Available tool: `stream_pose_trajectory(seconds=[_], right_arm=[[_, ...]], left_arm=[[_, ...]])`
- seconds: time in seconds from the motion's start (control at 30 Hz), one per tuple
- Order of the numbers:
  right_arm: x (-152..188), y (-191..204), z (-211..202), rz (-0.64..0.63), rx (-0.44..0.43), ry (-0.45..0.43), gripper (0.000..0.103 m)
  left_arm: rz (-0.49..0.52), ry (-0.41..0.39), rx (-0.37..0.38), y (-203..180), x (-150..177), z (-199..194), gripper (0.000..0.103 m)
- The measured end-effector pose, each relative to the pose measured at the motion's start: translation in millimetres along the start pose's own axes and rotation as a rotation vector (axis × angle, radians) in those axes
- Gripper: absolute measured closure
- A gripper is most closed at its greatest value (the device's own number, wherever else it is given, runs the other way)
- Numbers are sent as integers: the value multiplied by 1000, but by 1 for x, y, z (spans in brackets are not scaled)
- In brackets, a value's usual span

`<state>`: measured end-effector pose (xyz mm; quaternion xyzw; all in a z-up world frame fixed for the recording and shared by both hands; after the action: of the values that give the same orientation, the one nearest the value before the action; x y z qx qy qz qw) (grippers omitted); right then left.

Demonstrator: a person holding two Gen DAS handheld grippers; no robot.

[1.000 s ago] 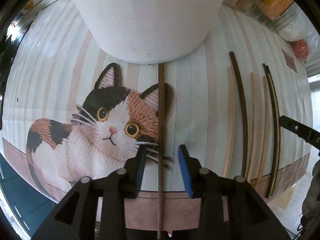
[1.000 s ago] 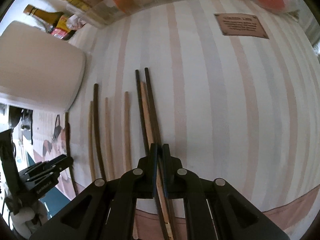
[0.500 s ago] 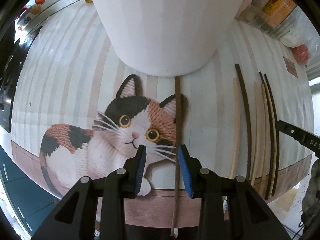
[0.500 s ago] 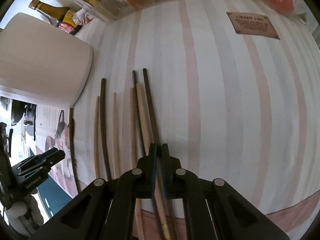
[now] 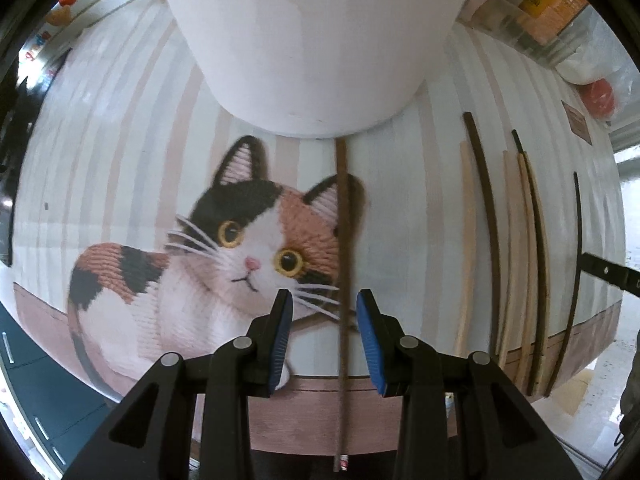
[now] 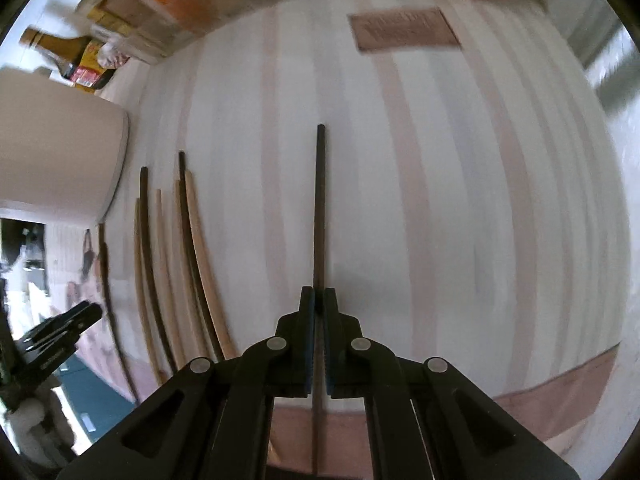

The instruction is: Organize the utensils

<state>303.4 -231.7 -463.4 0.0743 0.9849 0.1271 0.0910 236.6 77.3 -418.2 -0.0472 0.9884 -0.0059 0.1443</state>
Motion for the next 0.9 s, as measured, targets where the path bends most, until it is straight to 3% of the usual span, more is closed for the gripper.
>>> stream_pose_trajectory(seconds=[0.07,0.2,0.23,0.27,0.47,0.6,0.73,0.9], right_arm=[[1,-4,0,35,-17,21,97],[-16,-9,0,84,-29,-32,92],[-19,-8,1,91,-37,-39,92],[-22,-7,3,89,-30,-42,92],[-27,-6,3,-31,47,-66,99],[-20,2,4,-120,71,2,99],[-24,4,6,-126,75,33,98],[-42,3,9,-88,76,11,98]], left_arm=[[8,10,1,-6,0,5,72],[65,-12,-36,-17,-3,13,78],[71,-24,-38,-21,-4,13,92],[70,-29,-43,-22,-5,13,99],[-23,-35,-68,3,-2,10,99],[-113,-24,-47,22,-1,12,99],[-102,-13,-25,26,-10,13,96],[-53,-11,-40,14,-28,18,93]])
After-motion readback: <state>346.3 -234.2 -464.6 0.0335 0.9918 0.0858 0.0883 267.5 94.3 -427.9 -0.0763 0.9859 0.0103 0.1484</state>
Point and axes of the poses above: each gripper's, at about its wrist camera, not at the fingertips, and z roughly the way its jaws point, y to its left, x to its underside, the point moved 10 cm from there along z, roughly the way its jaws point, and after that the axes turned 13 degrees about -y, right-handed, at the moved point
